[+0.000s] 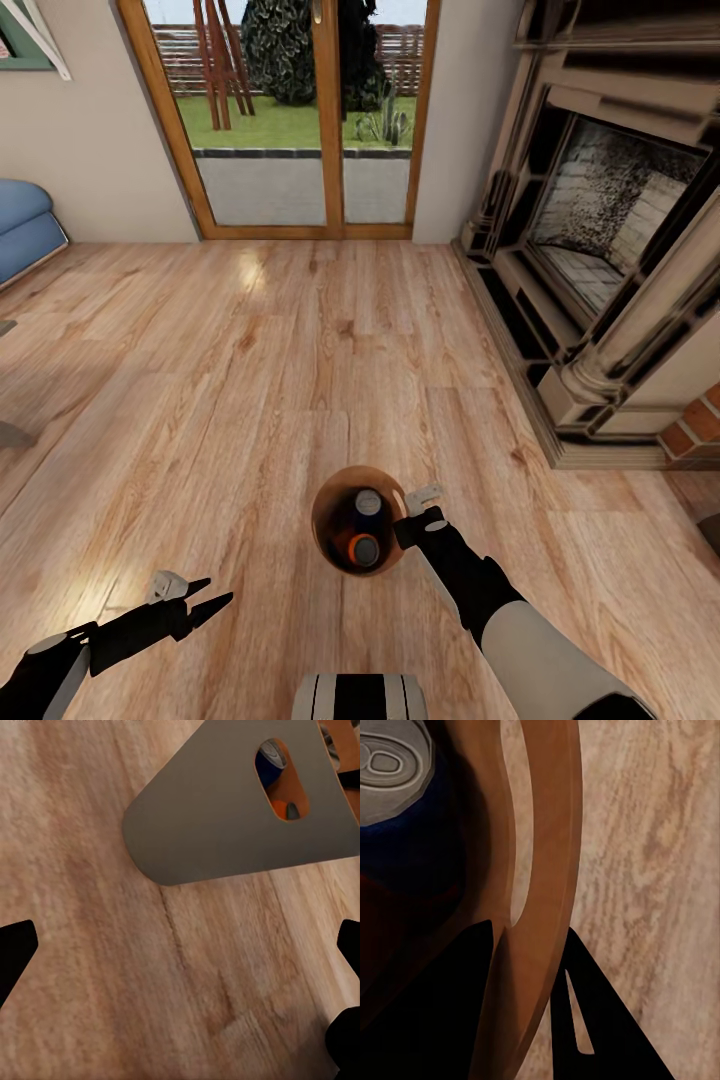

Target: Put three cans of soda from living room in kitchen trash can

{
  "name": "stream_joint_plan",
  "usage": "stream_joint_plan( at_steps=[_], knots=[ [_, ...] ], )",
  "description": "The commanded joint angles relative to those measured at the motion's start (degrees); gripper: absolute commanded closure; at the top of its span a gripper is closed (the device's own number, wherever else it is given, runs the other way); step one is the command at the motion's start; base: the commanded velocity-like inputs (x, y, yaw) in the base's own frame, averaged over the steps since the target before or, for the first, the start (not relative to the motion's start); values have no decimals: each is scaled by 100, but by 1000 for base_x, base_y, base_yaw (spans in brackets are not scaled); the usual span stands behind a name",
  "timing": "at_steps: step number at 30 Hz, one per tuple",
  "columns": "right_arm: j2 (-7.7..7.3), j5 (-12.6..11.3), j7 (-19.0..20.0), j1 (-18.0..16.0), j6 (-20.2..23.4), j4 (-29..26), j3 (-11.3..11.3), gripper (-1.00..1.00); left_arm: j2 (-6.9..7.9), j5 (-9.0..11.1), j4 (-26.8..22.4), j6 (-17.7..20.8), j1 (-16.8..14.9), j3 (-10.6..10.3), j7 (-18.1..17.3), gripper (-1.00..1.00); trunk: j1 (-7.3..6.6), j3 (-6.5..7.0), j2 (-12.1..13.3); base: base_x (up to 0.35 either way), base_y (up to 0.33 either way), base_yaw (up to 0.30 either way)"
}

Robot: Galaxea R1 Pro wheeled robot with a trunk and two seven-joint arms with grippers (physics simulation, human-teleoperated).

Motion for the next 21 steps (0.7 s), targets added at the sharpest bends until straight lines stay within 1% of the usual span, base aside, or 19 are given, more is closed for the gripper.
stream_joint_plan(
  at_steps=[1,3,21],
  knots=[
    [1,14,5,4,-44,-17,-7,100,-1,0,1,-1,-3,-1,0,-100,164,-19,-40,0,0,0],
    [1,14,5,4,-44,-17,-7,100,-1,0,5,-1,-3,-1,0,-100,208,-54,-120,0,0,0],
    [1,14,5,4,-44,-17,-7,100,-1,0,3,-1,-1,-1,0,-100,208,-54,-120,0,0,0]
  ],
)
